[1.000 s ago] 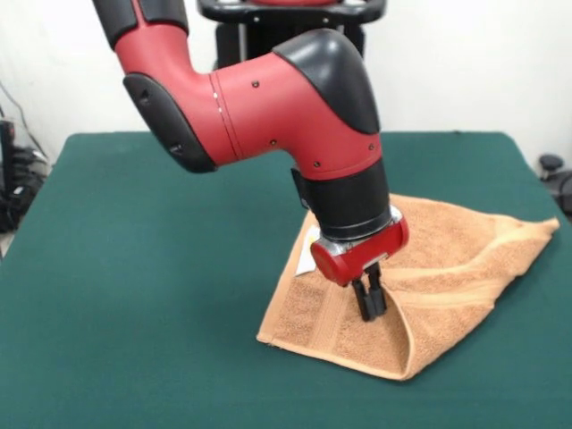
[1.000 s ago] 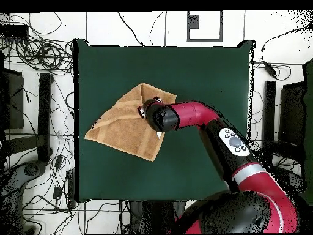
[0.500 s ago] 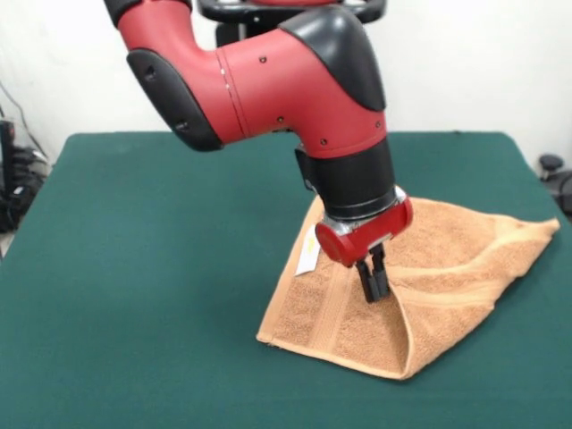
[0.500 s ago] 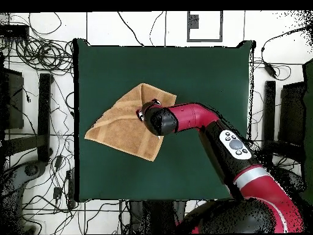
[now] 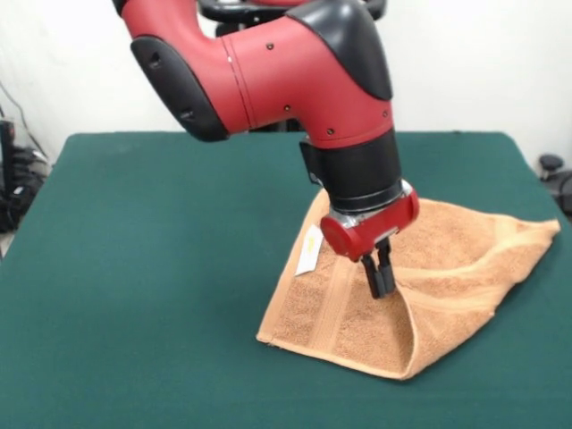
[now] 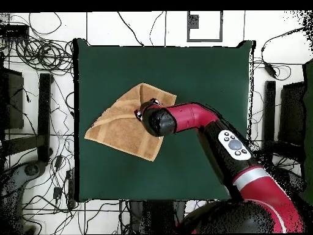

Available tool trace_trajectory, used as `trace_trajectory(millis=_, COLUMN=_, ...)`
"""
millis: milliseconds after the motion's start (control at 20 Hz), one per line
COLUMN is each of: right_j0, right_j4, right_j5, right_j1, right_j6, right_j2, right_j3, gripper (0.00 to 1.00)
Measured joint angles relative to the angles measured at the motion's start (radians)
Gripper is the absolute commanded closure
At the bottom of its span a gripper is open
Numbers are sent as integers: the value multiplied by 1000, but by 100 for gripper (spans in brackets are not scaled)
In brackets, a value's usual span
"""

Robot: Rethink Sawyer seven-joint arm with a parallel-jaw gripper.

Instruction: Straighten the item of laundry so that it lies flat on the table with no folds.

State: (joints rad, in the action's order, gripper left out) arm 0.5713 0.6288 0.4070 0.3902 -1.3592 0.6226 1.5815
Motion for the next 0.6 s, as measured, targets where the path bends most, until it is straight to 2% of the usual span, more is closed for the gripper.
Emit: trace_trajectory(millis=600, right_j0=-41, right_j4=5, right_j5=-129, right_j1=-95, right_j6=0, right_j2=0, right_j3=-32, gripper=100)
